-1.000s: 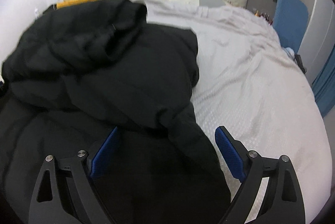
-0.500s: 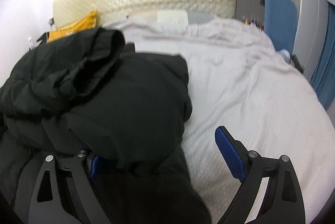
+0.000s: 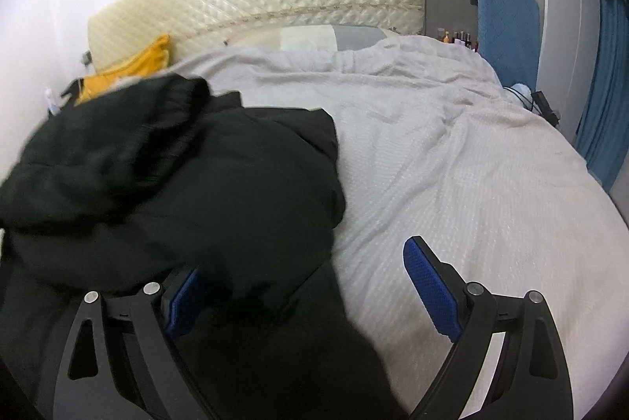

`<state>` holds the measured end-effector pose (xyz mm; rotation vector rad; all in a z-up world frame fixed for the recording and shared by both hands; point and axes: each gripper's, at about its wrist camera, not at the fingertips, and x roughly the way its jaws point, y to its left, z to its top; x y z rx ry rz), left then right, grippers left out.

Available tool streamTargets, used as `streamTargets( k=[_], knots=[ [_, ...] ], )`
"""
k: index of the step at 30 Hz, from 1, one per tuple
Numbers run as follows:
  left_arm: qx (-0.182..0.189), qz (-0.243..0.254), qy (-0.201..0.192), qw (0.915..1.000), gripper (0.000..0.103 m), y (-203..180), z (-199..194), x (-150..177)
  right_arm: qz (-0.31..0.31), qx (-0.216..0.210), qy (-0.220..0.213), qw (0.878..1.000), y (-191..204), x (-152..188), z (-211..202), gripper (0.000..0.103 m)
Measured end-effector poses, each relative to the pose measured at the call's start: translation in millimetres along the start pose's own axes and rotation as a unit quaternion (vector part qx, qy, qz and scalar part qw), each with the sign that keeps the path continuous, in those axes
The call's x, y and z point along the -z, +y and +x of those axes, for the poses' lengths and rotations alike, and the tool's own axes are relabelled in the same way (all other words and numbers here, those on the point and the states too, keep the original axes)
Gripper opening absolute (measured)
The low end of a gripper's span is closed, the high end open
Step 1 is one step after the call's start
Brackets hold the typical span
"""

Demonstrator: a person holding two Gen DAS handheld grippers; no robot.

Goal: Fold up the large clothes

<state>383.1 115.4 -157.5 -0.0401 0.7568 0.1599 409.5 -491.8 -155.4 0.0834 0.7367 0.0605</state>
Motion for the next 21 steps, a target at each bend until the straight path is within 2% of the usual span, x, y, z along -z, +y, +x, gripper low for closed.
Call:
streamTargets(
  k=[6, 11, 18, 21],
  knots=[
    [0.006, 0.010, -0.027, 0.9996, 0.087, -18, -63, 0, 0.039, -0.036, -0.048, 0.997, 19, -17, -67, 0.091],
    [0.040, 0.001, -0.064, 0.9971, 0.087, -30, -135, -13, 0.007, -0.045, -0.097, 0.994, 50, -46, -135, 0.092],
    [0.074, 0.001, -0.148, 0.9861, 0.087, -39, -266, -50, -0.016, -0.071, -0.178, 0.981, 87, -88, -257, 0.093],
    [0.079, 0.007, -0.183, 0.9799, 0.087, -40, -319, -62, -0.019, -0.076, -0.191, 0.978, 95, -96, -294, 0.093]
  ],
)
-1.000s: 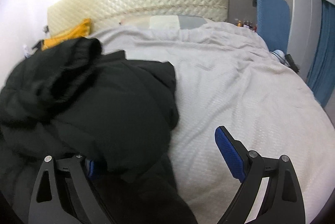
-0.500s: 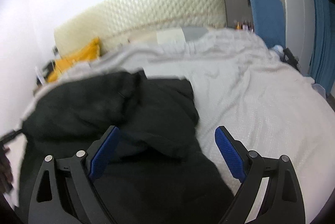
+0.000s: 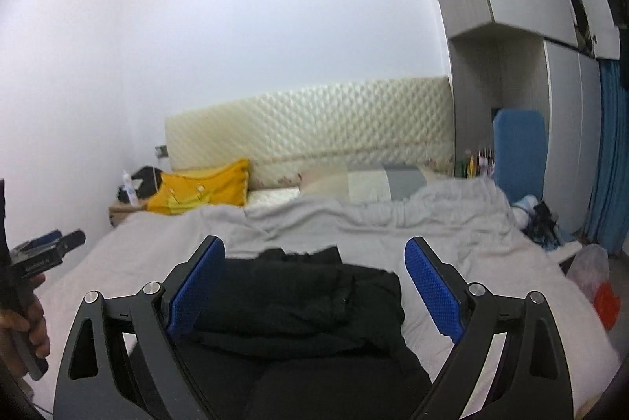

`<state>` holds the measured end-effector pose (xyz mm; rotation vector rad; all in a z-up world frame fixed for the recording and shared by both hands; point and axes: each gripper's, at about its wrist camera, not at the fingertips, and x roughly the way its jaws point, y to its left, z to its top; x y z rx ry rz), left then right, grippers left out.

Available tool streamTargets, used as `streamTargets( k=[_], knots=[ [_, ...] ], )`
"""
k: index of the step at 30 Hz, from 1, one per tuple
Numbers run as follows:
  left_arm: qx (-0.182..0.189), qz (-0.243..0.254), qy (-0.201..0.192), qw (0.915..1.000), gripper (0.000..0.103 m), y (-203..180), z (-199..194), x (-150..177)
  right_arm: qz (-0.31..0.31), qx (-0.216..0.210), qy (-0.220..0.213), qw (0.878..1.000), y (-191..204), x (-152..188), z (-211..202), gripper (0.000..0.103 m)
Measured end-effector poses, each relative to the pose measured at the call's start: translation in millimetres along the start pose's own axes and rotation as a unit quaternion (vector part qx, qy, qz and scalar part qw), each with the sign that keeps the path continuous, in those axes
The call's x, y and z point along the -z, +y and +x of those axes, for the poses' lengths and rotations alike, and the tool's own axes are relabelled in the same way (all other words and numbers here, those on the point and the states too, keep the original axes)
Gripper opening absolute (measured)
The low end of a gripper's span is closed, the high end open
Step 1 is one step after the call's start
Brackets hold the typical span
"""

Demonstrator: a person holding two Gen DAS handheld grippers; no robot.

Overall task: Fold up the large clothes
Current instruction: 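Grasp the black jacket hem with both tools side by side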

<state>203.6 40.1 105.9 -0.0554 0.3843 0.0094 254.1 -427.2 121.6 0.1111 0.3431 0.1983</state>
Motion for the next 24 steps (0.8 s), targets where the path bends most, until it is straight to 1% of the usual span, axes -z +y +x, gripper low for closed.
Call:
streamTargets(
  k=[3, 6, 9, 11, 12, 14, 17, 20, 23, 24],
  knots=[
    [0.007, 0.001, -0.024, 0.9997, 0.087, -4, -42, -29, 0.004, -0.007, -0.008, 1.000, 10, -13, -28, 0.093],
    [0.015, -0.003, -0.032, 0.9994, 0.087, -3, -77, -50, 0.007, -0.015, -0.005, 1.000, 17, -19, -50, 0.093],
    [0.015, -0.009, -0.016, 0.9997, 0.087, 1, -105, -60, 0.009, -0.015, 0.001, 1.000, 17, -18, -66, 0.093],
    [0.026, -0.025, 0.005, 0.9993, 0.087, 9, -115, -61, 0.014, -0.018, 0.011, 1.000, 15, -14, -75, 0.093],
    [0.033, -0.036, 0.022, 0.9986, 0.087, 15, -119, -59, 0.019, -0.020, 0.020, 0.999, 13, -11, -78, 0.093],
    [0.043, -0.040, 0.049, 0.9971, 0.087, 25, -126, -51, 0.024, -0.019, 0.039, 0.999, 8, -1, -80, 0.093],
    [0.056, -0.043, 0.093, 0.9932, 0.087, 38, -121, -27, 0.037, -0.019, 0.078, 0.996, 0, 24, -80, 0.093],
    [0.073, -0.060, 0.144, 0.9850, 0.087, 54, -106, 11, 0.046, -0.014, 0.112, 0.993, -11, 50, -73, 0.093],
    [0.061, -0.067, 0.181, 0.9793, 0.087, 69, -83, 52, 0.050, -0.004, 0.148, 0.988, -24, 79, -60, 0.093],
    [0.060, -0.075, 0.199, 0.9753, 0.087, 75, -74, 68, 0.054, 0.001, 0.163, 0.985, -31, 91, -55, 0.093]
  ],
)
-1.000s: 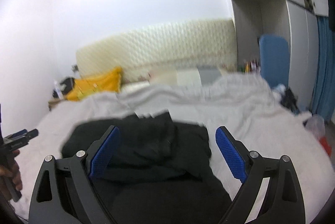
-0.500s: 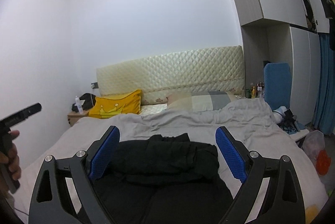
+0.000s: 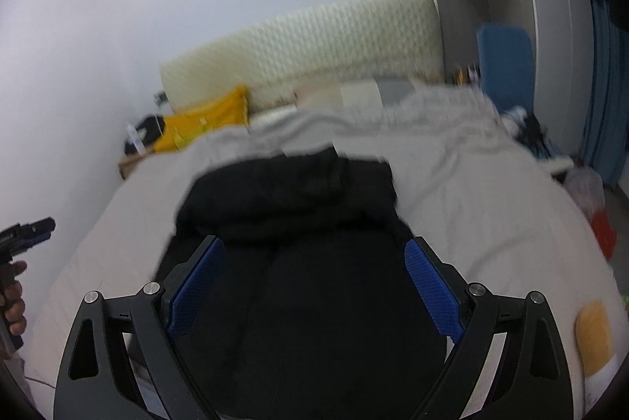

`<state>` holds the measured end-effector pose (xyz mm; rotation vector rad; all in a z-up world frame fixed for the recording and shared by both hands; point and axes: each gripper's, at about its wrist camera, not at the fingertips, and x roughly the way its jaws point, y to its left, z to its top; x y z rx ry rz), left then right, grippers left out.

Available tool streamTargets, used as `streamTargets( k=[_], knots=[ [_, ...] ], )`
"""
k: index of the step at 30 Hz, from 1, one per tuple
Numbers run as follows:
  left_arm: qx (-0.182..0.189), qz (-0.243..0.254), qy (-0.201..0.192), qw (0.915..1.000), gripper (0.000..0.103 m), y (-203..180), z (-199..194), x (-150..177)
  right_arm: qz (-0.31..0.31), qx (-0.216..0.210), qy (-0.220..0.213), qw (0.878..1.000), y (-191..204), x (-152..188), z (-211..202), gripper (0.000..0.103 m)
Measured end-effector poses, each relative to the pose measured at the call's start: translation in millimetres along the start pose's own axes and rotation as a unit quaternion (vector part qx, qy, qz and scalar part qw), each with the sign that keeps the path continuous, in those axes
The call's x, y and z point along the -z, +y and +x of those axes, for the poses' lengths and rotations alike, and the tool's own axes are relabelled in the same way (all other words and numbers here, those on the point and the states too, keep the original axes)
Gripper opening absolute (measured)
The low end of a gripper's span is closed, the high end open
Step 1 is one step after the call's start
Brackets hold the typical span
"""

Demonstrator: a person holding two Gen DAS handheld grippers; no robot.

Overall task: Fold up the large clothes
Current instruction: 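Grasp the black jacket hem with both tools side by side, then lift the hem with both tools and fold it up toward the collar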

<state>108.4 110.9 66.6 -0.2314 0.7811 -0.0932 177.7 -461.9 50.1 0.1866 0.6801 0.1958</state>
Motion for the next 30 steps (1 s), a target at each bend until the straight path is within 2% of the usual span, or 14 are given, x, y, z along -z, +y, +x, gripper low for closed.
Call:
streamTargets(
  k=[2, 5, 10, 16, 22, 27, 30],
  knots=[
    [0.007, -0.014, 0.032, 0.9993, 0.087, 15, 23, 17, 0.006, 0.007, 0.021, 1.000, -12, 12, 13, 0.093],
    [-0.002, -0.030, 0.079, 0.9965, 0.087, 36, 62, 46, 0.022, 0.021, 0.058, 0.998, -32, 33, 37, 0.093],
    [-0.002, -0.060, 0.163, 0.9848, 0.087, 63, 116, 84, 0.071, 0.029, 0.122, 0.989, -71, 62, 80, 0.093],
    [-0.023, -0.094, 0.218, 0.9713, 0.087, 89, 163, 110, 0.120, 0.047, 0.170, 0.977, -114, 81, 114, 0.093],
    [-0.017, -0.128, 0.233, 0.9638, 0.087, 106, 190, 111, 0.212, 0.031, 0.206, 0.955, -156, 102, 135, 0.093],
    [-0.024, -0.140, 0.249, 0.9579, 0.087, 109, 204, 112, 0.219, 0.051, 0.196, 0.954, -168, 102, 136, 0.093],
    [-0.032, -0.174, 0.240, 0.9545, 0.087, 121, 207, 112, 0.253, 0.051, 0.204, 0.944, -184, 110, 141, 0.093]
  ],
)
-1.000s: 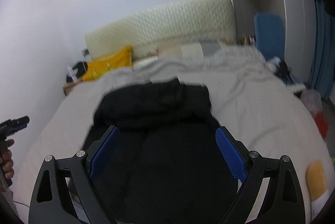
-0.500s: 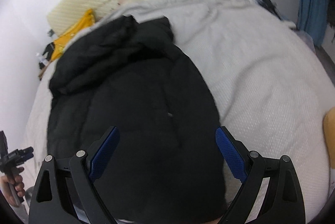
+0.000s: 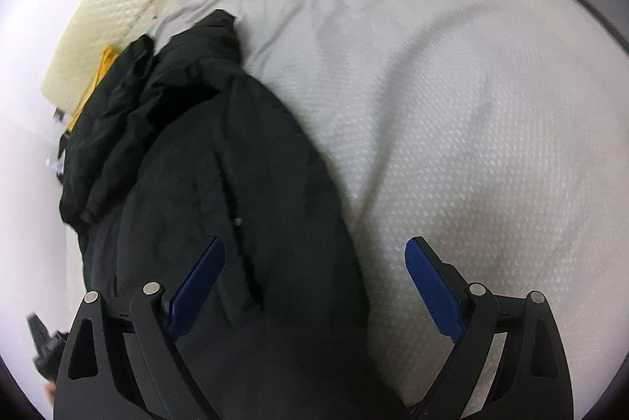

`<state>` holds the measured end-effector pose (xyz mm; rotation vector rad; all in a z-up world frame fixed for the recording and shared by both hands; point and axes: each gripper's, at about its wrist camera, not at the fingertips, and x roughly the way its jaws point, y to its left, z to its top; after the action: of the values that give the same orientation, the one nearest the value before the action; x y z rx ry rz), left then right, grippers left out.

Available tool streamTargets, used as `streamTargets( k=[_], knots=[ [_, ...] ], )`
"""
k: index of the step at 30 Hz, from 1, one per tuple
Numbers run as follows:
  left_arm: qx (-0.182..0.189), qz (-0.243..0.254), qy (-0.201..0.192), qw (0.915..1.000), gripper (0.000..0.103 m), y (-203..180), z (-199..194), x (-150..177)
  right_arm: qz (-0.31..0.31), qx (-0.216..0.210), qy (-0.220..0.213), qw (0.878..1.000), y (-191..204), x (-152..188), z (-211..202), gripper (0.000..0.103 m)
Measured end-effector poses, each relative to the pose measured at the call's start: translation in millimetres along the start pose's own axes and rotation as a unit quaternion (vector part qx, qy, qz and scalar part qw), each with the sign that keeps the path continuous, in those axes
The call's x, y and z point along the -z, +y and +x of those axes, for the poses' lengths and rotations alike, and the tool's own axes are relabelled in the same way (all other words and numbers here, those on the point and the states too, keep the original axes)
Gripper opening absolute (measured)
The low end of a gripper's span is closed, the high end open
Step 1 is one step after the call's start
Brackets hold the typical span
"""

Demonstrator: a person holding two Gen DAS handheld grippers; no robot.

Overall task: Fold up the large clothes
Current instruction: 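Lift the hem with both tools and fold it up toward the collar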

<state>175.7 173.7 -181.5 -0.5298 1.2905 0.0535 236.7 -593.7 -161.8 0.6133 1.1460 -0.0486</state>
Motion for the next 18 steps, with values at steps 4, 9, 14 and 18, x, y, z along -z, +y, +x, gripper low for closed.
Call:
streamTargets(
  k=[4, 9, 14, 18],
  knots=[
    [0.007, -0.034, 0.006, 0.9994, 0.087, 17, 2, -5, 0.081, -0.041, 0.038, 0.995, -27, 1, 14, 0.093],
    [0.015, -0.063, 0.030, 0.9974, 0.087, 29, 10, -13, 0.098, -0.096, 0.086, 0.987, -26, 8, 28, 0.093],
    [0.031, -0.090, 0.054, 0.9940, 0.087, 38, 26, -16, 0.079, -0.175, 0.120, 0.974, -10, 20, 33, 0.095],
    [0.016, -0.088, 0.066, 0.9938, 0.087, 33, 33, -19, 0.028, -0.224, 0.107, 0.968, 12, 23, 17, 0.095]
  ],
)
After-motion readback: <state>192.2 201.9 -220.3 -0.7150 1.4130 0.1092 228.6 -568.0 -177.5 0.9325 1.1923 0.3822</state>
